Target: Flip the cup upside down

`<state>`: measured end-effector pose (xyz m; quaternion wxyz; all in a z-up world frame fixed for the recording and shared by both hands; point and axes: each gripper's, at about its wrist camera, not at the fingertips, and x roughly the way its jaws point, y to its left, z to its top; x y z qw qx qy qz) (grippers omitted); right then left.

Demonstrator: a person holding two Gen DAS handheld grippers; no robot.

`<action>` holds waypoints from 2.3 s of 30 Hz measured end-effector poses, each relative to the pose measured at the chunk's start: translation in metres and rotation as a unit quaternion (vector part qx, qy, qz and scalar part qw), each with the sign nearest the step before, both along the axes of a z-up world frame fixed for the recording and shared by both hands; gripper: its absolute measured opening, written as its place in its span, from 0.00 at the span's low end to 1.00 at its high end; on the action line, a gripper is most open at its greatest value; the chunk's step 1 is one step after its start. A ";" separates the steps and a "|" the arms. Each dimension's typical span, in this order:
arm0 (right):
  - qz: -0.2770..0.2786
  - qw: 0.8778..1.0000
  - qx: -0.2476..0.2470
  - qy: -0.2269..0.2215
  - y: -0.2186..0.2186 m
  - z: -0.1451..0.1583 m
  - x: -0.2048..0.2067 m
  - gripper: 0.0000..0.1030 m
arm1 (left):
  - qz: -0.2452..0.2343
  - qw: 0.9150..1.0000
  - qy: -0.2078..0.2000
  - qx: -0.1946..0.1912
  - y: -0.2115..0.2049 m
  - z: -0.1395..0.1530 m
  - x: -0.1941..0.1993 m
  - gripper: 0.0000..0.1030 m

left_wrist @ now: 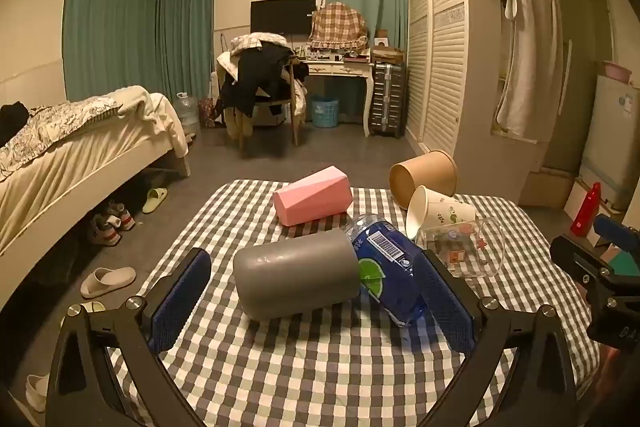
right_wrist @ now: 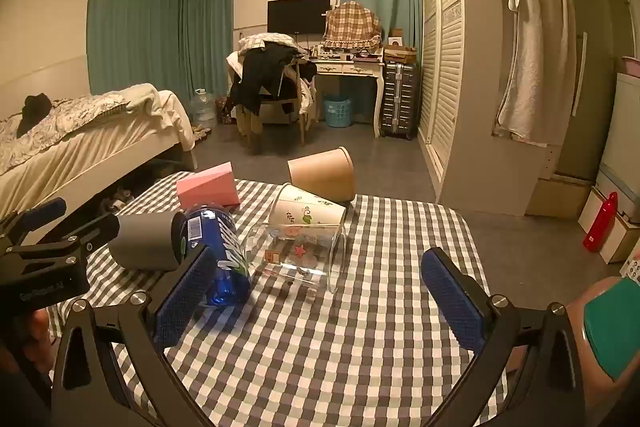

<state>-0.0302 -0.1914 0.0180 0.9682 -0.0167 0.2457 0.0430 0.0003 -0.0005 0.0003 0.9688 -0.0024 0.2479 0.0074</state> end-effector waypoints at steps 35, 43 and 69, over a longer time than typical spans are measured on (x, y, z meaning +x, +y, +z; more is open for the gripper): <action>0.000 1.000 0.007 -0.011 -0.002 0.001 -0.002 1.00 | -0.001 1.000 -0.004 -0.003 0.006 0.004 -0.004 1.00; 0.001 1.000 0.005 -0.011 -0.001 0.001 -0.003 1.00 | 0.000 1.000 -0.003 -0.003 0.007 0.004 -0.003 1.00; 0.024 1.000 0.008 -0.004 0.003 -0.005 -0.001 1.00 | 0.004 1.000 -0.006 -0.002 0.015 -0.003 -0.009 1.00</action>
